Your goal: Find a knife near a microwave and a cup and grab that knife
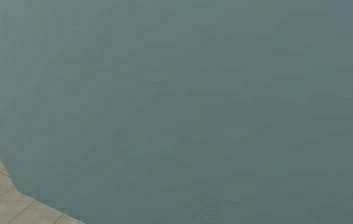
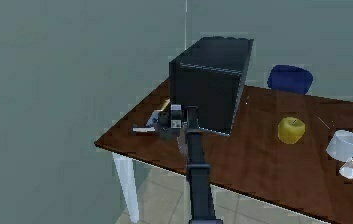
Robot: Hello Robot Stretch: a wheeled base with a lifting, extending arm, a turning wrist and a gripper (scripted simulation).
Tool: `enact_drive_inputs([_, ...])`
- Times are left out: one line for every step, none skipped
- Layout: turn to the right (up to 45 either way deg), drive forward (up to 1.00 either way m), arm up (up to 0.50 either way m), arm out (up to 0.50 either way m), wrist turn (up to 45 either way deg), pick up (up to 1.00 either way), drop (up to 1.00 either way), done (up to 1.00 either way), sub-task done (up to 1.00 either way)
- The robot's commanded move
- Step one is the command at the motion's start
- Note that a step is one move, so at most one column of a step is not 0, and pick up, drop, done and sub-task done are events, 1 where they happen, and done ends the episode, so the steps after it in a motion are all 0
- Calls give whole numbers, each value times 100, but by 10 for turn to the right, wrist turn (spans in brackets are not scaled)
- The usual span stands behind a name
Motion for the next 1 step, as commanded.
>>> enact_drive_inputs([0,0,0,0,0,0,0,100,0])
